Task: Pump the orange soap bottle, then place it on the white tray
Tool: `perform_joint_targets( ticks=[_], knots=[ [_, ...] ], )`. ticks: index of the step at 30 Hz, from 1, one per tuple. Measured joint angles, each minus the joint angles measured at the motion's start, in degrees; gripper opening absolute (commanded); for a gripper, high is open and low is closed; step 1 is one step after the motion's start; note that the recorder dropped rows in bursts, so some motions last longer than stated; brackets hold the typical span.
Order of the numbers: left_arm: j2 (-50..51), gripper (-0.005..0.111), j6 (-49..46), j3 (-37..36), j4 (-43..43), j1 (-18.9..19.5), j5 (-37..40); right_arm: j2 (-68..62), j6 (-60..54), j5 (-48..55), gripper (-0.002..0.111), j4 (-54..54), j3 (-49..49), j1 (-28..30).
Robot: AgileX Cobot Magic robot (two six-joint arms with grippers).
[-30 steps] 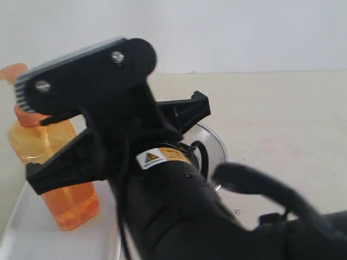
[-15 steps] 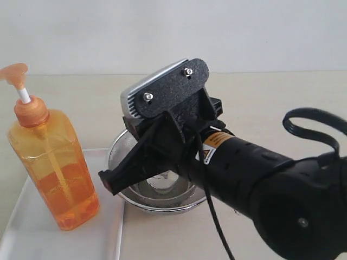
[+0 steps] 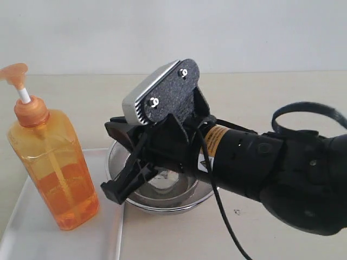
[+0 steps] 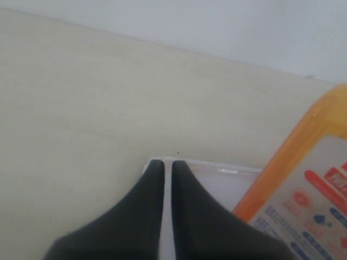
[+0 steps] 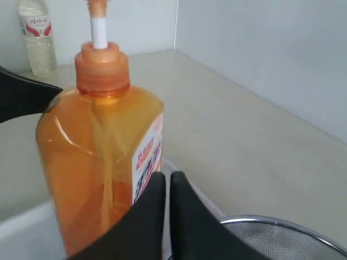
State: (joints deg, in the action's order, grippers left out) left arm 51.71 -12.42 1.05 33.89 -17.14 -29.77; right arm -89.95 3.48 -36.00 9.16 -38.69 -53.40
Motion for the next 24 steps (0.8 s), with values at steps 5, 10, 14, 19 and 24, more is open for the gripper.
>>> perform_joint_targets(
  ticks=[5,10,14,19,24],
  knots=[
    [3.77,0.005,0.74,0.09,-0.22,0.00,-1.53,-7.06,0.13,-5.77,0.000,0.69,0.00,0.08],
    [7.17,0.005,2.99,0.09,-1.21,0.00,-5.03,-12.42,0.23,-8.24,0.000,0.82,-2.22,0.08],
    [8.77,0.005,4.71,0.09,-3.57,0.00,-7.41,-14.60,0.99,-8.95,0.000,1.54,-4.39,0.08],
    [10.17,0.005,8.19,0.09,-8.04,0.00,-10.22,-14.98,1.10,-9.20,0.000,1.85,-5.66,0.08],
    [10.93,0.005,10.09,0.12,-10.91,0.00,-11.27,-15.64,1.10,-9.17,0.000,2.04,-6.41,0.08]
  ],
)
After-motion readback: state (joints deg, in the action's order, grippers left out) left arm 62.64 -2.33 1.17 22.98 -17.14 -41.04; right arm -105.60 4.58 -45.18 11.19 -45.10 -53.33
